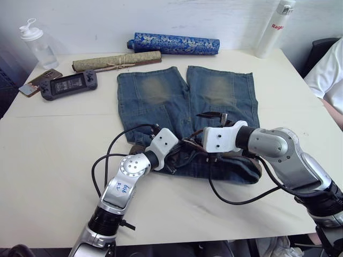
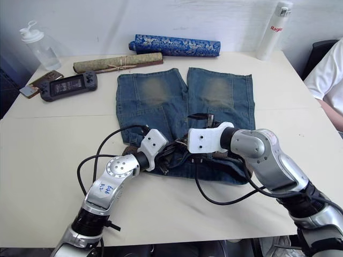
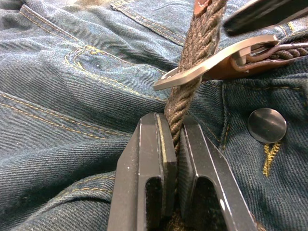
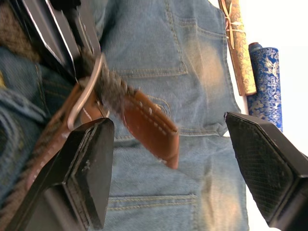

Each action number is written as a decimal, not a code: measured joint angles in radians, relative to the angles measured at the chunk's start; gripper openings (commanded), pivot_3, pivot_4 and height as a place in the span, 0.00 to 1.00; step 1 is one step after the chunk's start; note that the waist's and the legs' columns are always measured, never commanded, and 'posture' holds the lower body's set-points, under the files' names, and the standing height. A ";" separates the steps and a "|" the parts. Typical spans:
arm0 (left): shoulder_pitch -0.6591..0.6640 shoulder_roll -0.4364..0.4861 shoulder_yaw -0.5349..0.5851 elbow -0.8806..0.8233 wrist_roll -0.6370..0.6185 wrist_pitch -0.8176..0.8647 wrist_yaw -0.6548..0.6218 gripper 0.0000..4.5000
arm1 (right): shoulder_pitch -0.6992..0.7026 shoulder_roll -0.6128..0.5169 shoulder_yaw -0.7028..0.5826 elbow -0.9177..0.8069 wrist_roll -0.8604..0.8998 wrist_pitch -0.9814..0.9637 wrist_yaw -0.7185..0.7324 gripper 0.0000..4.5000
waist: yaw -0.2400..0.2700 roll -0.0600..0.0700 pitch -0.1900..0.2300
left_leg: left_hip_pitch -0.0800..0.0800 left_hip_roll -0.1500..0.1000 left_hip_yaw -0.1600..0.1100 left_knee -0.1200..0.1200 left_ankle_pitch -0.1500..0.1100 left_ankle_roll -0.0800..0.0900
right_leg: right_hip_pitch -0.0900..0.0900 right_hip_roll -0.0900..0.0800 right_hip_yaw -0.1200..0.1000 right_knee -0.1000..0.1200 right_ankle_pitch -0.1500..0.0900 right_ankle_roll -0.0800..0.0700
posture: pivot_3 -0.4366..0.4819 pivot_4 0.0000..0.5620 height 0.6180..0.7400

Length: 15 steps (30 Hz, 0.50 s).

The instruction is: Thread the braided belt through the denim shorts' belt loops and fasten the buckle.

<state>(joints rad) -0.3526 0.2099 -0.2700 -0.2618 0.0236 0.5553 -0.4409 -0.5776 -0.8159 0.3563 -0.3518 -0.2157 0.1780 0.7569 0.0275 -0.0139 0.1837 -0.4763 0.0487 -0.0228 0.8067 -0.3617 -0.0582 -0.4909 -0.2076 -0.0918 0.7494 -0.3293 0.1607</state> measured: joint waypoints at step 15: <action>0.000 0.003 -0.004 0.000 0.007 0.004 0.003 0.10 | 0.055 0.043 -0.037 0.027 -0.044 -0.054 0.025 0.00 | -0.002 0.000 0.000 | 0.001 0.000 0.000 0.000 0.000 0.000 | 0.000 0.000 0.000 0.001 0.000 0.000 | 0.48 0.27 0.22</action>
<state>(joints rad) -0.3523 0.2133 -0.2736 -0.2618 0.0302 0.5592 -0.4377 -0.5223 -0.7726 0.3194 -0.3252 -0.2601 0.1244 0.7823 0.0258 -0.0139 0.1836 -0.4757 0.0487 -0.0229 0.8069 -0.3616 -0.0584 -0.4906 -0.2076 -0.0917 0.7499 -0.3291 0.1605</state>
